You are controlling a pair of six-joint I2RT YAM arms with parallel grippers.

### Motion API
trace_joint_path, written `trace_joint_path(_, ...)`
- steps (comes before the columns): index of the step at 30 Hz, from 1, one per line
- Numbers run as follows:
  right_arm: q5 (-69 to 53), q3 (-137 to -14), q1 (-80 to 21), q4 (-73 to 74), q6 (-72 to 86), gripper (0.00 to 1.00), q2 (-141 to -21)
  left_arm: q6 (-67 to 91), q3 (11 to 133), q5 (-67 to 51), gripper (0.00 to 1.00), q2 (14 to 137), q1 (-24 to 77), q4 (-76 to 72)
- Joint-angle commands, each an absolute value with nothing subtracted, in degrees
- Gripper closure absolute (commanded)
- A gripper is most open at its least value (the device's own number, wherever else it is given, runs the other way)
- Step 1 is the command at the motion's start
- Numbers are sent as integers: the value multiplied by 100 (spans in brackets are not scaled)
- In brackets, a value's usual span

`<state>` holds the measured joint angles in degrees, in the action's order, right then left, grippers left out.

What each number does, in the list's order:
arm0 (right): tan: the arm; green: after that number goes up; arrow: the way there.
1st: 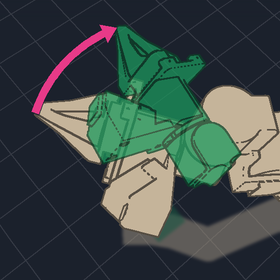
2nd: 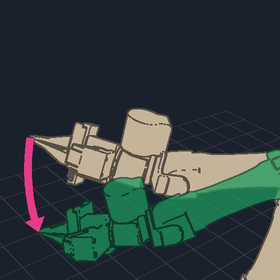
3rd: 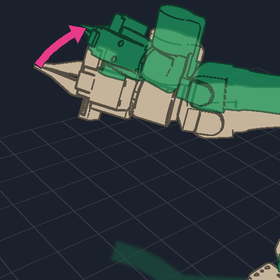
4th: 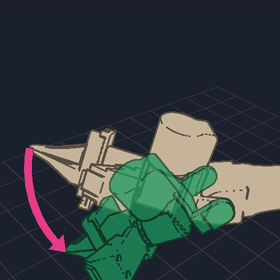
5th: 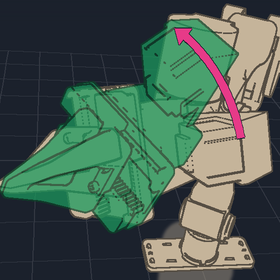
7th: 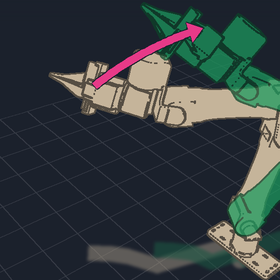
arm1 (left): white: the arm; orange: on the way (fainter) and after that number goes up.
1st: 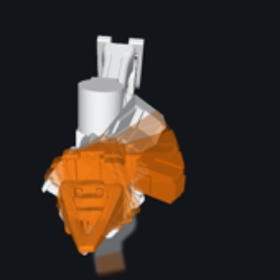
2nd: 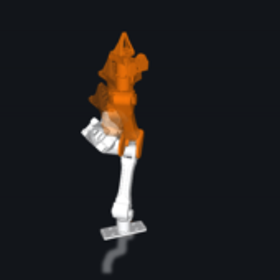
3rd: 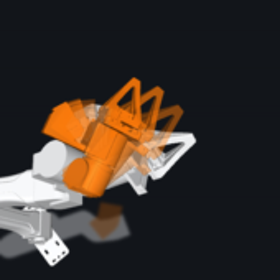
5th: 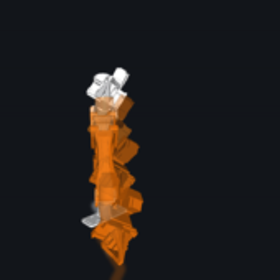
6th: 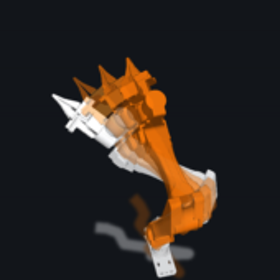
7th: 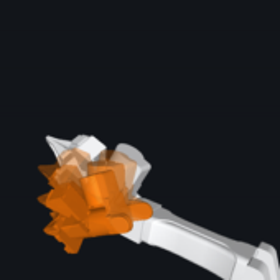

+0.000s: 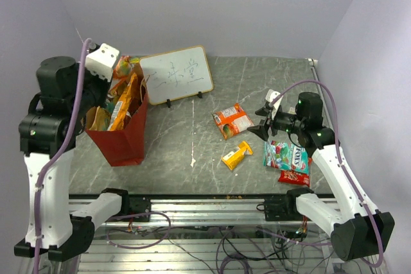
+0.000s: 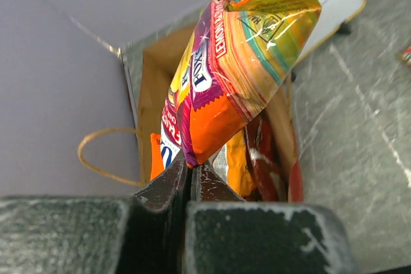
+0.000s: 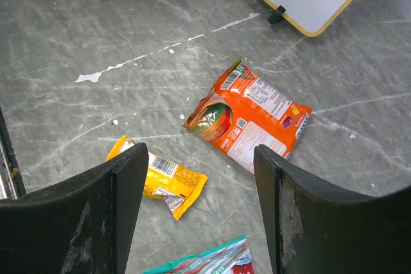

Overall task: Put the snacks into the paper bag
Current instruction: Place the snack at the center of the board.

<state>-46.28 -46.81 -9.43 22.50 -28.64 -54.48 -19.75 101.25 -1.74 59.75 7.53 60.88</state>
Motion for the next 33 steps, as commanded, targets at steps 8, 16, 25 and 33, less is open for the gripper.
trace_joint_path(8, -5088, -4727, -927, 2387, -3034, 32, -5520, -1964, 9401, 860, 93, 6424, 632, 6217)
trace_joint_path(16, -5103, -4811, -1120, 2554, -3130, 30, -5492, -1605, 9315, 559, 93, 6698, -76, 6288)
trace_joint_path(25, -4905, -4865, -1565, 2769, -3334, 29, -5506, -1238, 9360, -679, 93, 7071, -1011, 6676)
trace_joint_path(33, -4794, -4894, -1810, 2833, -3371, 29, -5520, -1042, 9281, -1072, 93, 7206, -1028, 7005)
